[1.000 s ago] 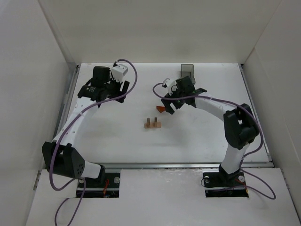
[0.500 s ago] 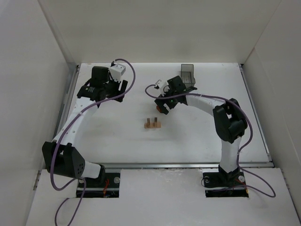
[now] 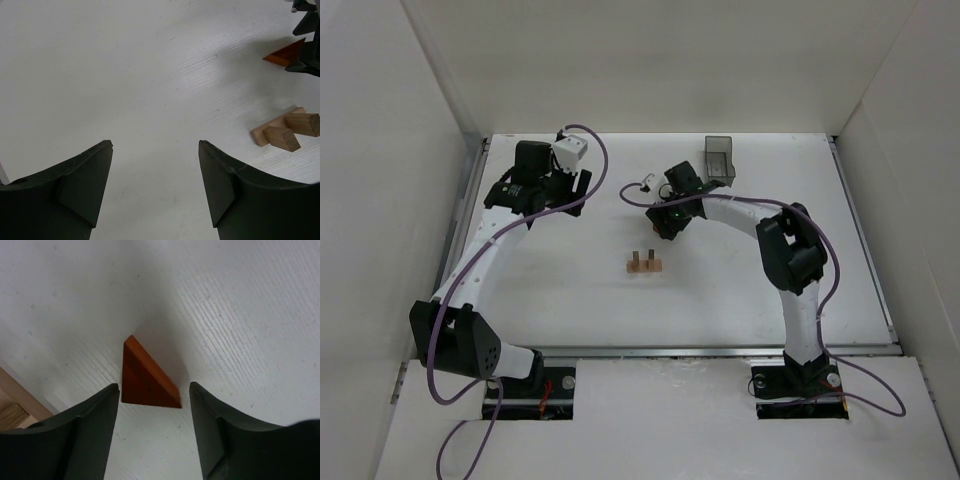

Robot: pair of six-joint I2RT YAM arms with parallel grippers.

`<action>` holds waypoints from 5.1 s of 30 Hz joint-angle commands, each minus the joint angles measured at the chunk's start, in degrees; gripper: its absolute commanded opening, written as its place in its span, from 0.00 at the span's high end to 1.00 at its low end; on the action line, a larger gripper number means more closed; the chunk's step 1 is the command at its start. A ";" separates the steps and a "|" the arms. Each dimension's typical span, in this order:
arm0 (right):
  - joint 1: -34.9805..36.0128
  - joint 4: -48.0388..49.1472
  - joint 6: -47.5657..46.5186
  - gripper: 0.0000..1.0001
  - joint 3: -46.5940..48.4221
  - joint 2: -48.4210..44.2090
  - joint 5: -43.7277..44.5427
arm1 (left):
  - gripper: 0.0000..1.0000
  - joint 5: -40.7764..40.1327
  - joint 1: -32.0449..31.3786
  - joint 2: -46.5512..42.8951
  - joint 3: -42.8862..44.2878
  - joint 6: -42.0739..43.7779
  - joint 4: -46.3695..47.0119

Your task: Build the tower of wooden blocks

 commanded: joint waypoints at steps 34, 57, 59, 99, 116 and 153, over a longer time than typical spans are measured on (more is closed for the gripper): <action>-3.82 -7.46 3.33 1.00 10.29 -15.84 -14.00 | 0.44 0.99 0.32 -7.47 0.16 31.11 11.98; -5.05 -14.07 24.85 1.00 10.30 -28.68 -35.54 | 0.29 30.27 -17.88 -21.37 -19.19 88.34 29.34; -5.05 -10.13 26.62 1.00 7.14 -30.78 -35.54 | 0.32 30.27 -19.80 -20.32 -19.19 88.97 28.80; -2.15 -9.05 27.50 1.00 1.85 -31.33 -31.23 | 0.58 16.47 -27.46 -10.12 -7.94 91.16 9.73; -1.62 -7.99 26.98 0.87 0.27 -30.79 -33.25 | 1.00 17.79 -29.13 -10.12 -7.42 79.85 12.70; -7.25 -3.35 30.94 0.00 -9.57 -42.66 -6.79 | 1.00 35.64 -16.21 -13.90 -33.34 14.17 43.46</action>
